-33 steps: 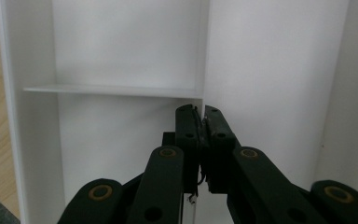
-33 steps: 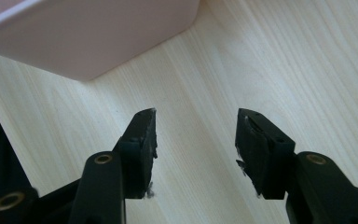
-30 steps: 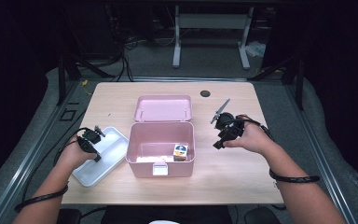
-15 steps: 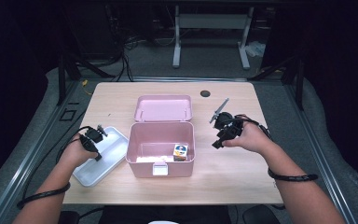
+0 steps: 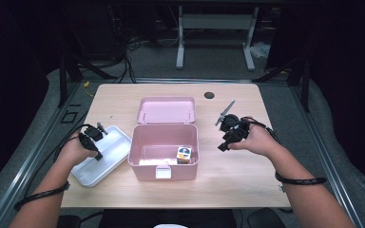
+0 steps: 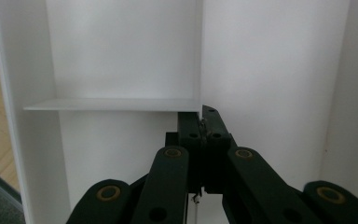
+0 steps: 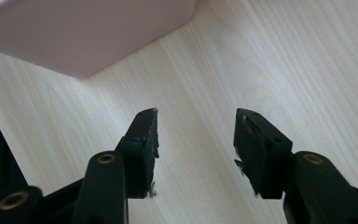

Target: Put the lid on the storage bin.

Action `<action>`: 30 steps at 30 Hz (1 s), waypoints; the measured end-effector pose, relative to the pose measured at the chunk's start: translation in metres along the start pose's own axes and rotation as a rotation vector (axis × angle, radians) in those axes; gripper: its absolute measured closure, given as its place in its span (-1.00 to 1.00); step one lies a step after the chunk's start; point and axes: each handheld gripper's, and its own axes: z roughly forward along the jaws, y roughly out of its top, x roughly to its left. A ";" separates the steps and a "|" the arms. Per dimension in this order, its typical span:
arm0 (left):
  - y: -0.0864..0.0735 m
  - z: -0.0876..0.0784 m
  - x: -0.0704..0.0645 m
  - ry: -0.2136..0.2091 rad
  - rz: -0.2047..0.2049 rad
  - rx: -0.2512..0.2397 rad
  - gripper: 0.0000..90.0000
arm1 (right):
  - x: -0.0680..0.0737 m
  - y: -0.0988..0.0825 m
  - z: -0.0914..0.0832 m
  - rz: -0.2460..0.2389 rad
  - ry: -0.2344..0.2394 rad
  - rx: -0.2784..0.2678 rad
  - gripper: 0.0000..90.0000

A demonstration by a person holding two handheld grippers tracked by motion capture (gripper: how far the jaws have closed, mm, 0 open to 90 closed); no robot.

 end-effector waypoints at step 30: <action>0.003 -0.119 -0.010 0.031 0.129 -0.103 0.98 | 0.002 0.000 -0.006 0.018 -0.011 0.003 0.12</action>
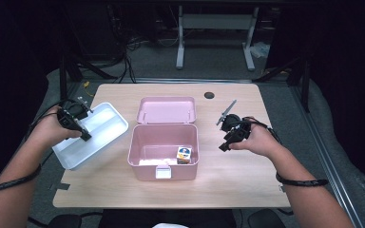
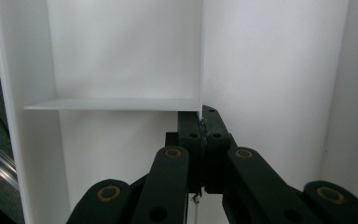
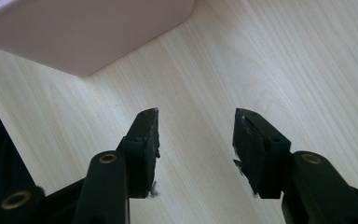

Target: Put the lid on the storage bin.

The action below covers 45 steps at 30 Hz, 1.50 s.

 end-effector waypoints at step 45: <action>0.154 0.024 -0.116 -0.051 0.517 0.048 0.98 | -0.003 -0.005 -0.002 0.011 0.003 -0.025 0.12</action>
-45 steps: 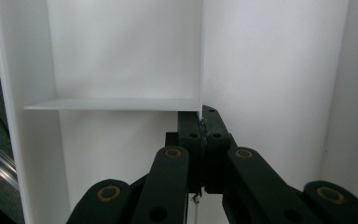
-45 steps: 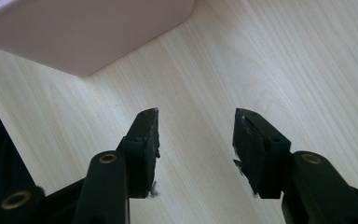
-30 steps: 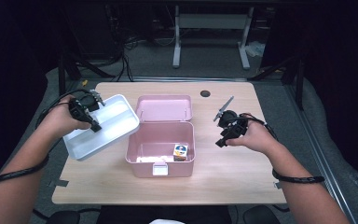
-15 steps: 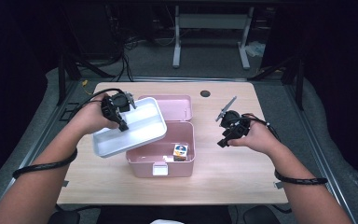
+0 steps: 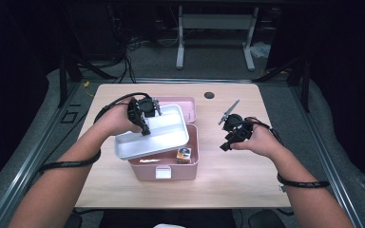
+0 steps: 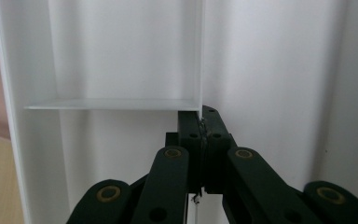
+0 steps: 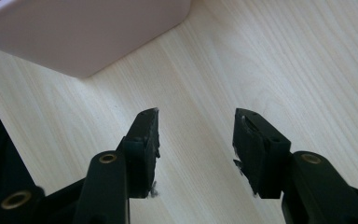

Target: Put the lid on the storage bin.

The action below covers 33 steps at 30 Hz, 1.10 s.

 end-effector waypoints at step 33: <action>0.029 0.039 -0.020 -0.034 0.153 0.027 0.98 | -0.002 -0.003 0.005 0.013 -0.003 -0.005 0.12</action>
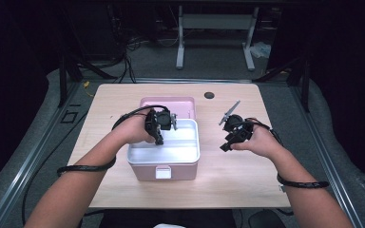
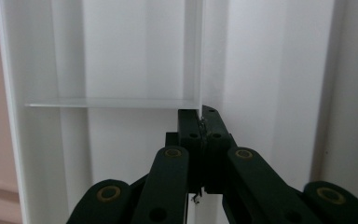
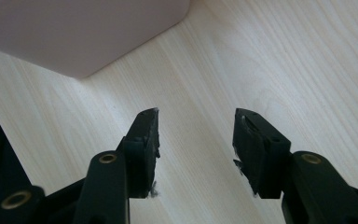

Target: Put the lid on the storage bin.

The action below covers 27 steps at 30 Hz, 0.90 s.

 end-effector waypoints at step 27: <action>-0.009 0.014 0.003 0.016 0.004 -0.008 0.82 | -0.004 0.021 0.006 0.007 0.022 -0.029 0.11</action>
